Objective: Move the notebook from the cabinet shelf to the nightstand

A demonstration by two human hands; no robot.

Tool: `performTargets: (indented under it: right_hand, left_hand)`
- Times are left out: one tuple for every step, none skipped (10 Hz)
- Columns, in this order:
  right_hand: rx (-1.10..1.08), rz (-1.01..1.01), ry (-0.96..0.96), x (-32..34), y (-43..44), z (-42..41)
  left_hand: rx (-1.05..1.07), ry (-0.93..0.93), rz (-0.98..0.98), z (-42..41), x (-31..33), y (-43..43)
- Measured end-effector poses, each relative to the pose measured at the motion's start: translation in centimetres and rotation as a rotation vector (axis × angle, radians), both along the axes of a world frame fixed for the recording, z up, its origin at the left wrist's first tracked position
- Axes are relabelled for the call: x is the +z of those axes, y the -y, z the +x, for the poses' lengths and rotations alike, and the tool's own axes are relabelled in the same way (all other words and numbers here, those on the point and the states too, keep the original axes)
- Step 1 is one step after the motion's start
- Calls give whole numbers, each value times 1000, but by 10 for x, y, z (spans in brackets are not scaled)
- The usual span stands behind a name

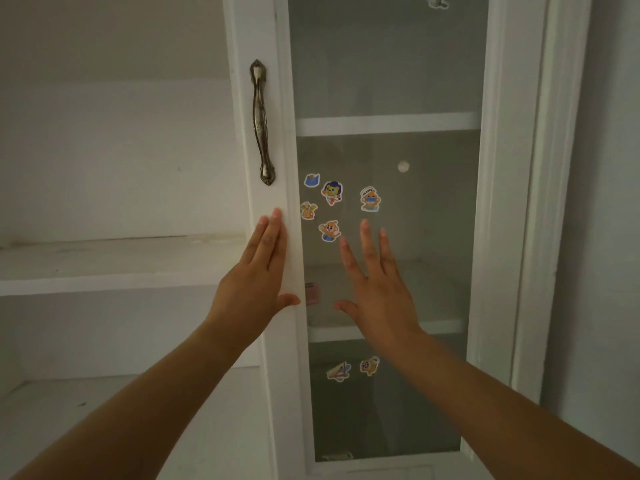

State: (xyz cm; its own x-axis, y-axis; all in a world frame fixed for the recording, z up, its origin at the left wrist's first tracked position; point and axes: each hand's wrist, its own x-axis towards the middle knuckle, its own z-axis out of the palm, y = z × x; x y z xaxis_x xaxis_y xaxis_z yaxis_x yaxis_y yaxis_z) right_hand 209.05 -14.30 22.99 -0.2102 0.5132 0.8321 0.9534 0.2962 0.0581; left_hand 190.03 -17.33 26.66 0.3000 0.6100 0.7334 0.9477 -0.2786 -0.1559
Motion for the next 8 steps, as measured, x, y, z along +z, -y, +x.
performTargets:
  right_hand:
    - [21,-20,0,1,-2,0]
    - [14,-37,6,2,1,0]
    - [-2,-63,1,3,4,0]
    - [-7,-105,17,7,14,-1]
    - [22,-183,40,15,25,1]
    - [83,-241,-1,23,38,6]
    - [130,-293,-55,31,52,10]
    - [163,-344,-87,40,70,12]
  left_hand:
    - [1,-6,-5,-1,-1,-4]
    - [6,-19,4,0,-1,-3]
    - [33,-41,-11,3,0,2]
    - [91,-95,-20,4,3,8]
    - [166,-171,-74,3,8,17]
    - [287,-275,-120,6,16,28]
    - [329,-272,-162,9,26,38]
    - [297,-148,-178,5,31,51]
